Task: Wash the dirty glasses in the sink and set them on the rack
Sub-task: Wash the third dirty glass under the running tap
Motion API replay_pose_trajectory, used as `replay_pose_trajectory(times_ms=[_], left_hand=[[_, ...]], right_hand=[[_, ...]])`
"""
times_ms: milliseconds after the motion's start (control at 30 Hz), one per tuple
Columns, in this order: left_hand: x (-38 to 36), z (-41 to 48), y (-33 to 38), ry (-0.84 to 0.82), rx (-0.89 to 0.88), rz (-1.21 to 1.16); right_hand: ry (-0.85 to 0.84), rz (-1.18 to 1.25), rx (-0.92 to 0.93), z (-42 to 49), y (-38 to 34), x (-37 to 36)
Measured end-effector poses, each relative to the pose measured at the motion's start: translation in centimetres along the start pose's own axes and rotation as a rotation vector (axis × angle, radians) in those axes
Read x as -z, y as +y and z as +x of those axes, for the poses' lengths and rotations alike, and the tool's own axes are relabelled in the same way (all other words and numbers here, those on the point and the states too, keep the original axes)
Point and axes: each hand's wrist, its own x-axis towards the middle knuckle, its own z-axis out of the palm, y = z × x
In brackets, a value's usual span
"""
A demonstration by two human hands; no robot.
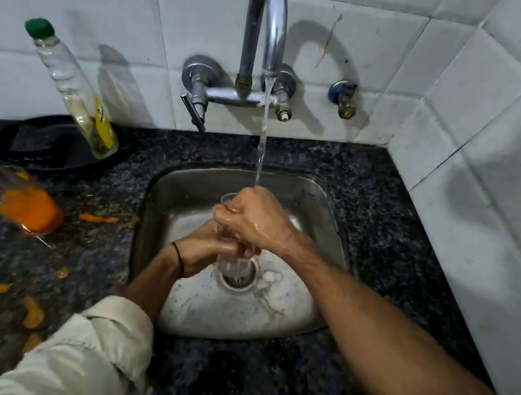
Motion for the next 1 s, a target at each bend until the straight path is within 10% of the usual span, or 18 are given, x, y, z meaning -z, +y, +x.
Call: replay_pose_trajectory(times_ms=[200,433,667,900,1000], left_hand=[[-5.6,2.7,2.2,0.733,-0.206,0.431],[-1.3,1.7,3.8,0.027,-0.204,-0.045],[-5.0,2.1,5.5,0.809,-0.197,0.404],[-0.5,0.7,5.6,-0.011,-0.196,-0.195],[-1.5,1.1,6.1,0.200,-0.204,-0.006]], right_hand=[[0.253,-0.125,-0.229,0.2,-0.6,0.3],[-0.097,-0.089,0.087,0.9,0.3,5.1],[0.175,-0.067,-0.161,2.7,-1.7,4.3],[-0.182,-0.040,0.059,2.2,-2.0,7.6],[-0.051,0.067,-0.039,2.1,-2.3,6.4]])
